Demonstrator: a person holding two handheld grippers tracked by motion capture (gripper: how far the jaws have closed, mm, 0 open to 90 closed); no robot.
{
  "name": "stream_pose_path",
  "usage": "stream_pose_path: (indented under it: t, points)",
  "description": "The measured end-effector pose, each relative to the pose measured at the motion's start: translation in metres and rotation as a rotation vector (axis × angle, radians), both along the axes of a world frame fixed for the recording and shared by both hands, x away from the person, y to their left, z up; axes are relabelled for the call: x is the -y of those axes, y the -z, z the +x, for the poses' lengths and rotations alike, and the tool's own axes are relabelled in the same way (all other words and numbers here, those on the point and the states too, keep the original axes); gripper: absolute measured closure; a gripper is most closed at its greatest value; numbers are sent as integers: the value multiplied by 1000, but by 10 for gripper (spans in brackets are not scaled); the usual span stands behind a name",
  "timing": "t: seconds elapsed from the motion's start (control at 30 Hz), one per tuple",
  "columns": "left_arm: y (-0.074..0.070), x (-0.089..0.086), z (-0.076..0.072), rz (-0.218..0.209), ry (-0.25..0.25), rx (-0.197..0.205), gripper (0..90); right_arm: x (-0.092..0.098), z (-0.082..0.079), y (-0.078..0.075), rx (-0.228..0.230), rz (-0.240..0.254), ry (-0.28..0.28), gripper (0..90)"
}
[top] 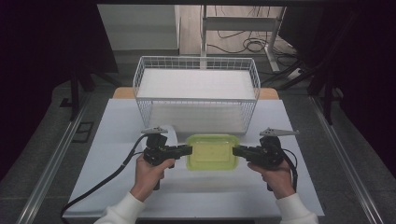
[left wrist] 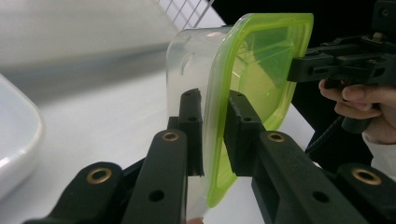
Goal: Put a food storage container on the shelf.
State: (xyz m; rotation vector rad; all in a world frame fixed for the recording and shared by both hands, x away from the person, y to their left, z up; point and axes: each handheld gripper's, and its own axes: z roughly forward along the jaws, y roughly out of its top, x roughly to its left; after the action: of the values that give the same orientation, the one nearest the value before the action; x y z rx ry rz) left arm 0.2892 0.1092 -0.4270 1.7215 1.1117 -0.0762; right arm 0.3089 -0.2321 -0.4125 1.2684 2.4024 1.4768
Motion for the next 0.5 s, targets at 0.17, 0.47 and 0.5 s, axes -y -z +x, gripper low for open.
stream_pose_path:
  t: [0.17,0.47,0.5]
  points:
    - [-17,-10,1,5,-6,45,786,-10,1,-16,51,15,-8,777]
    - [-39,-25,1,13,-25,99,791,-25,6,-42,126,19,-45,775]
    - [-42,-26,1,13,-28,104,790,-27,7,-44,129,17,-45,775]
